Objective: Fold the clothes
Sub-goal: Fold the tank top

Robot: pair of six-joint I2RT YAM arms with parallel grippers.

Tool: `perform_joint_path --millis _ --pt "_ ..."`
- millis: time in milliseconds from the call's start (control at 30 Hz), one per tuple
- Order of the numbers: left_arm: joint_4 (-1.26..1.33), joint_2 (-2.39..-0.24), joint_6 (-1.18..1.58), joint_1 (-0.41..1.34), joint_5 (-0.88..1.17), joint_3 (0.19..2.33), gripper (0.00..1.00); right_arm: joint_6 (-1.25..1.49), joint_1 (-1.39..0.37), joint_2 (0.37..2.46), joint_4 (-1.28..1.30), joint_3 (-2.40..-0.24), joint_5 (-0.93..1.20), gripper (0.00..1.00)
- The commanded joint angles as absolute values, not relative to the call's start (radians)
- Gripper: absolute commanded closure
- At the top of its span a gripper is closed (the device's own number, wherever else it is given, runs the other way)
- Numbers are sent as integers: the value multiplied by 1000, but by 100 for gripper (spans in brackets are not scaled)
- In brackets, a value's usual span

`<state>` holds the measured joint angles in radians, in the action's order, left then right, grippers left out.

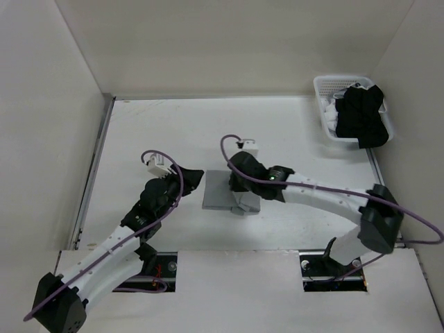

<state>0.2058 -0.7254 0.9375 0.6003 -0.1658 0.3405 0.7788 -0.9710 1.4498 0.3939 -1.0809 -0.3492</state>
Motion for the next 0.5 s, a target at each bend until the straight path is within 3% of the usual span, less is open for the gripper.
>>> perform_joint_path --millis 0,67,233,367,467 --pt "154 -661 946 541 -124 308 63 747 -1030 1596 437 -1251 -379 100" --pt "132 -632 946 493 -92 301 62 746 -1041 1695 449 -1334 -371 99" --pt "101 -594 957 384 -15 284 56 767 -1090 1839 425 -1454 -353 62" --pt "129 -652 951 355 14 287 56 768 -1110 1714 327 -1333 -368 59" --pt "195 -738 945 409 6 307 59 775 -1088 1582 238 -1176 -359 69"
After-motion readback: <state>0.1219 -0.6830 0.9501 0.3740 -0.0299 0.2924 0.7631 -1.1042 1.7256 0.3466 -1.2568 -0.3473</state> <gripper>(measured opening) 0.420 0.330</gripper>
